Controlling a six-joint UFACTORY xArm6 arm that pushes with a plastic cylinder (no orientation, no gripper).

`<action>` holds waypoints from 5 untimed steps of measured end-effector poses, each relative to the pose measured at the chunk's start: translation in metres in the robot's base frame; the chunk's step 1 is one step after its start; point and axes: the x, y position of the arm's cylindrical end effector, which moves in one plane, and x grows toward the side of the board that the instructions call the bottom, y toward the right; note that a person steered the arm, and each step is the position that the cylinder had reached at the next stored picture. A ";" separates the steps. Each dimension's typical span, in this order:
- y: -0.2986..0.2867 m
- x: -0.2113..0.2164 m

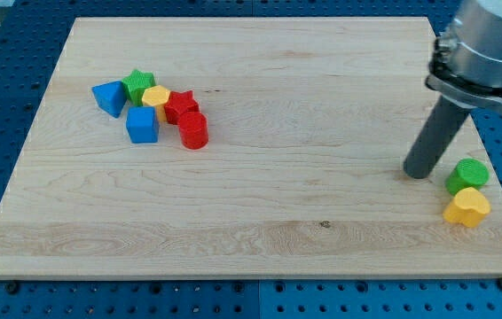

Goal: Point your arm in between the red blocks

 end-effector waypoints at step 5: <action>-0.450 -0.057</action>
